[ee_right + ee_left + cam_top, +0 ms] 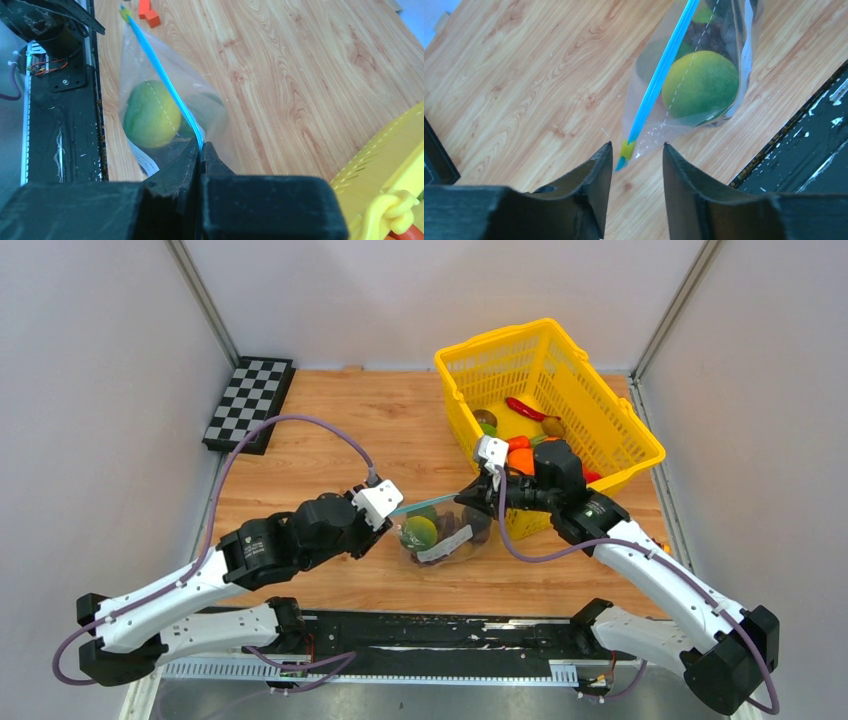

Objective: Place the food in the zip-top bag and seal the zipper
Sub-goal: Zip the zipper food storage bag at the center of the board, then place the zipper food storage bag at the center of the board.

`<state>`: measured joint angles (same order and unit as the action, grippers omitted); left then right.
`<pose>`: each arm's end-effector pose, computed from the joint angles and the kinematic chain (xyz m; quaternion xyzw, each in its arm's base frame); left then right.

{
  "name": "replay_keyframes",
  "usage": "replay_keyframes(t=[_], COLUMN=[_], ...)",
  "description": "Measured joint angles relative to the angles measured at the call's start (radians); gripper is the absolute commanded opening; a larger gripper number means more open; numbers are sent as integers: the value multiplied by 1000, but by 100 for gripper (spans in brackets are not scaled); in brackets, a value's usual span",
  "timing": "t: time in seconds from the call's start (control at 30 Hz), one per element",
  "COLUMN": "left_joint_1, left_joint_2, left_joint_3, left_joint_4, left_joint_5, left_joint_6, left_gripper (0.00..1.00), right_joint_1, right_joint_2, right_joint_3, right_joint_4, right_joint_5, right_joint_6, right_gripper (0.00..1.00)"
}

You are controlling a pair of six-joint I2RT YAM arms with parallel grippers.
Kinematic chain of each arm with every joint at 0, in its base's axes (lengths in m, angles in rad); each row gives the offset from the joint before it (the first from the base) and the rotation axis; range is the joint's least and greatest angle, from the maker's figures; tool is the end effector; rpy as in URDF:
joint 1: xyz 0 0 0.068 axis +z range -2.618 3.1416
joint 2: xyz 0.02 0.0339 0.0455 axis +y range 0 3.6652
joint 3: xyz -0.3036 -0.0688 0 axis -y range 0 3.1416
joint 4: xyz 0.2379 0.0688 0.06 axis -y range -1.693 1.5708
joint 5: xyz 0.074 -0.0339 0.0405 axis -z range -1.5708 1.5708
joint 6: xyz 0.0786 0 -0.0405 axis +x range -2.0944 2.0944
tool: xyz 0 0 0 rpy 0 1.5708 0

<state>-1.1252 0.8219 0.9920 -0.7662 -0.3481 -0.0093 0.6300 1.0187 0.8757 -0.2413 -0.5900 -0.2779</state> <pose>0.0931 -0.1328 0.3522 0.3919 0.7812 -0.1188 0.4712 0.1633 0.1732 0.3452 -0.4940 0.6417 0.3310 0.4844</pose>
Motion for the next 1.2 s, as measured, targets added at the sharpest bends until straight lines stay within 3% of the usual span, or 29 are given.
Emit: replay_keyframes(t=[0.2, 0.27, 0.53, 0.93, 1.1, 1.2], left_joint_1=[0, 0, 0, 6, 8, 8], left_joint_2=[-27, -43, -102, -174, -220, -232], left_joint_3=[0, 0, -1, -71, -71, -71], left_joint_4=[40, 71, 224, 287, 283, 284], left_joint_5=[-17, -28, -108, -312, -349, -362], left_joint_6=[6, 9, 1, -117, -140, -147], left_gripper=[92, 99, 100, 100, 100, 100], right_joint_1=[-5, -5, -5, -2, 42, 108], right_joint_2=[5, 19, 155, 500, 508, 490], right_joint_3=[0, 1, 105, 532, 447, 293], right_joint_4=[0, 1, -2, 3, 28, 35], right_joint_5=[-71, -117, -156, -133, -111, -97], right_joint_6=[-5, -12, -21, -71, -104, -130], right_gripper=[0, 0, 0, 0, 3, 13])
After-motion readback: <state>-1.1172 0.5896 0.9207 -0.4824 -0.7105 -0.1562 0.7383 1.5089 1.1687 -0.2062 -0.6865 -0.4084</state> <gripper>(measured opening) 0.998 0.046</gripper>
